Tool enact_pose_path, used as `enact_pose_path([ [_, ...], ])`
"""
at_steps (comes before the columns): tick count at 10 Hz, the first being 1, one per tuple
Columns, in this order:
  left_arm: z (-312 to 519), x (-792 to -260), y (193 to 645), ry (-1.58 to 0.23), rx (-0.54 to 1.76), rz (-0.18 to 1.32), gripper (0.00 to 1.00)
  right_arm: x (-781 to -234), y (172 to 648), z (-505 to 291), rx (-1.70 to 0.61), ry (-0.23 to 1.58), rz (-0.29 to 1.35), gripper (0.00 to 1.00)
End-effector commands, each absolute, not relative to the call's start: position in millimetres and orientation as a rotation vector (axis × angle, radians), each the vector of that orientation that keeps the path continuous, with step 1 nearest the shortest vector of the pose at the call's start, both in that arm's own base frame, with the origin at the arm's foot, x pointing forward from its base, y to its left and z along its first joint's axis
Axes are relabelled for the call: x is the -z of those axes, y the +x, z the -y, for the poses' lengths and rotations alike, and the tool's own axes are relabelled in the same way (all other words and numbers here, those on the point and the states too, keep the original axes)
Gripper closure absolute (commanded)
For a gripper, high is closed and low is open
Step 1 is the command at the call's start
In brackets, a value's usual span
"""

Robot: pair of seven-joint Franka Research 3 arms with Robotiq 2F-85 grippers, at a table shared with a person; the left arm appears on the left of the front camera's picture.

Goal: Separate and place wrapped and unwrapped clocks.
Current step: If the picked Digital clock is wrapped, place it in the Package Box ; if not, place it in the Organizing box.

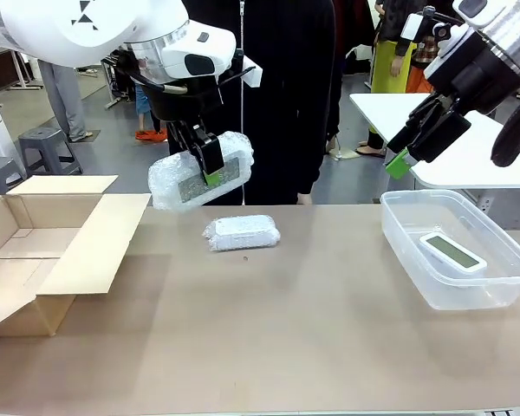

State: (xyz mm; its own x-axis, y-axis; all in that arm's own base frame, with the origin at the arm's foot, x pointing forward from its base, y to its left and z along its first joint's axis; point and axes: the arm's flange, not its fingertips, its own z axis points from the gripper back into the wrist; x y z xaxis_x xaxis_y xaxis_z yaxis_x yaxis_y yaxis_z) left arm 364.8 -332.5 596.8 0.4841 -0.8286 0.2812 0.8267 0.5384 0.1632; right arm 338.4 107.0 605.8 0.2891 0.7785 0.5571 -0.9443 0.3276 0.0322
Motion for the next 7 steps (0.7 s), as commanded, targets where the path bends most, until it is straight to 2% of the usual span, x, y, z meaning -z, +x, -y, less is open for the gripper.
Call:
enact_pose_path([
  [1, 331.4, -601.2, 362.2, 0.01, 1.007, 0.353, 0.84, -605.3, 339.2, -107.3, -1.2, 0.414, 0.501, 0.0],
  [7, 331.4, -601.2, 362.2, 0.01, 1.007, 0.353, 0.84, -605.3, 339.2, -107.3, -1.2, 0.414, 0.501, 0.0],
])
